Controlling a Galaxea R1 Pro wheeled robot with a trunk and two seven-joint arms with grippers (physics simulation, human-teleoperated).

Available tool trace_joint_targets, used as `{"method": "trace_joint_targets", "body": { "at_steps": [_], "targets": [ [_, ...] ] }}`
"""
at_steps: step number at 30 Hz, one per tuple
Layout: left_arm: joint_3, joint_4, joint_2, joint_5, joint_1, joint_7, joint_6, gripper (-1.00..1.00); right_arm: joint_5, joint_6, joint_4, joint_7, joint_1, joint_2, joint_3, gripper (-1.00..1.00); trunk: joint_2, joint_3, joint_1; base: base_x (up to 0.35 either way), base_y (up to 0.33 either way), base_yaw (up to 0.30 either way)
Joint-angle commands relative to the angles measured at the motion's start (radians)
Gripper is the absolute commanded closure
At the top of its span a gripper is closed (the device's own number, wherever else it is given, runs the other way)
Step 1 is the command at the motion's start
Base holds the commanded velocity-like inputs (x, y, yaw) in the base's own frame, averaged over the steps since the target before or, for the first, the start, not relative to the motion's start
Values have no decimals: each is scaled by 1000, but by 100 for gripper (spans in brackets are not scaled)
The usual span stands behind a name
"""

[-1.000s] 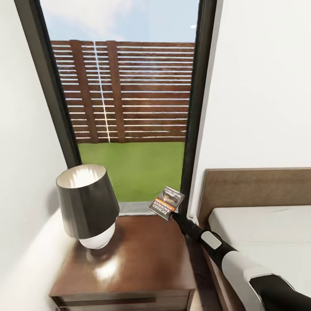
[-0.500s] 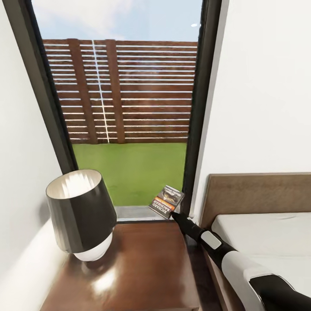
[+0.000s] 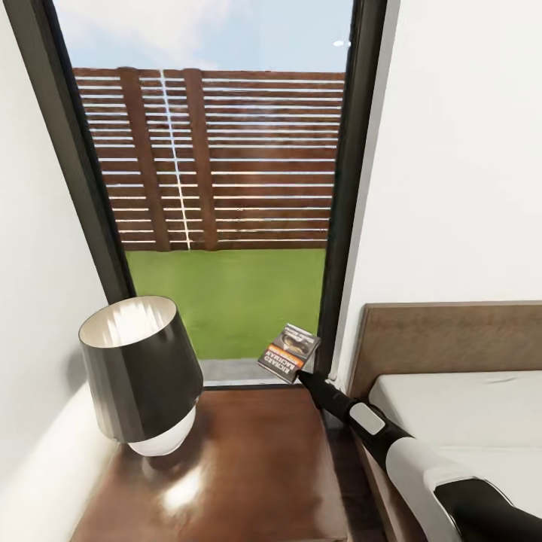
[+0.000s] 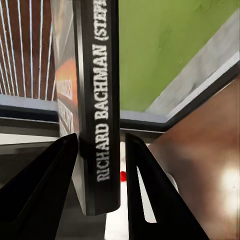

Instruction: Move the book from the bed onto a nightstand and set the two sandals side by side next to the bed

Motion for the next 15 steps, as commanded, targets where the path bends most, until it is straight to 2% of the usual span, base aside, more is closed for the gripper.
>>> {"method": "trace_joint_targets", "body": {
  "at_steps": [1,10,15],
  "targets": [
    [-9,1,2,11,-1,-4,-4,-100,-11,3,1,1,-1,0,9,100,0,-1,0,0,0,0],
    [-9,2,12,15,-1,-14,-3,-100,-11,3,1,-4,-1,-1,22,100,0,-1,0,0,0,0],
    [-9,2,20,16,-1,-39,0,-100,-10,12,2,-31,-1,-1,26,100,0,-1,0,0,0,0]
  ]
}}
